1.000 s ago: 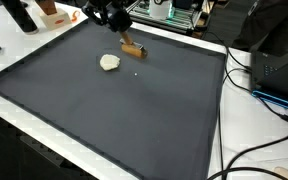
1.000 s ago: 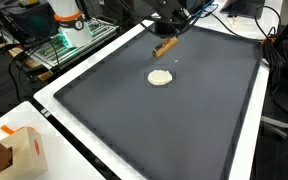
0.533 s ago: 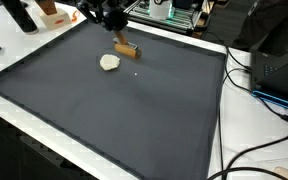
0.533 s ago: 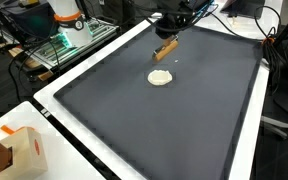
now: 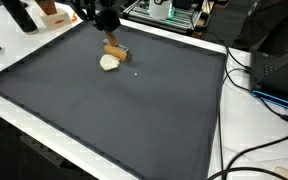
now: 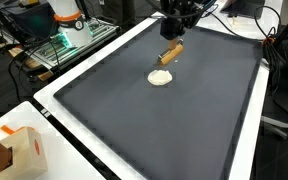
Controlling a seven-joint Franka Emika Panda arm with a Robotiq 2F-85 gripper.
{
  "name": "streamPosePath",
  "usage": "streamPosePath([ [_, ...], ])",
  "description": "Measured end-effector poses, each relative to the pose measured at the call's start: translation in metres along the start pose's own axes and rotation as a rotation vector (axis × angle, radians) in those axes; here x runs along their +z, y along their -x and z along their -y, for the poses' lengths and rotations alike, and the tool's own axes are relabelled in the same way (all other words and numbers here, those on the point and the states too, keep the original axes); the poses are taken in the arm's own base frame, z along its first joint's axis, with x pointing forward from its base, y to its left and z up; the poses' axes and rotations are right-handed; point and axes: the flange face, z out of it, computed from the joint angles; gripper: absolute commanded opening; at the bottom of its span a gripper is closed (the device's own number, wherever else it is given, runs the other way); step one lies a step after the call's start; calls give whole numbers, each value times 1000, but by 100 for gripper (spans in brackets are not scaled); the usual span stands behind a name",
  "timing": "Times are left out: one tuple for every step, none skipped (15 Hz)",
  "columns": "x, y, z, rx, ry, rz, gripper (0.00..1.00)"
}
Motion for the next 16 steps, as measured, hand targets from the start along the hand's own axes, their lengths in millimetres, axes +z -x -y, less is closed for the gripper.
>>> streamPosePath([
  [-1, 0, 0, -1, 4, 1, 24],
  [-1, 0, 0, -1, 7, 2, 24],
  [-2, 0, 0, -2, 9, 2, 24],
  [-3, -1, 0, -4, 12, 2, 24],
  [-5, -1, 0, -9, 16, 1, 24],
  [-7, -2, 0, -19, 21, 1, 24],
  [-8, -3, 0, -32, 26, 2, 24],
  [-11, -4, 1, -51, 31, 4, 24],
  [-13, -5, 2, -73, 37, 8, 24],
  [-17, -7, 3, -100, 43, 14, 24],
  [-21, -8, 4, -128, 51, 24, 24],
  [-25, -10, 6, -160, 58, 39, 24],
  [-30, -12, 8, -194, 66, 52, 24],
  [-36, -14, 10, -230, 75, 63, 24],
  [-41, -16, 13, -269, 83, 70, 24],
  [-47, -18, 15, -313, 92, 75, 24],
])
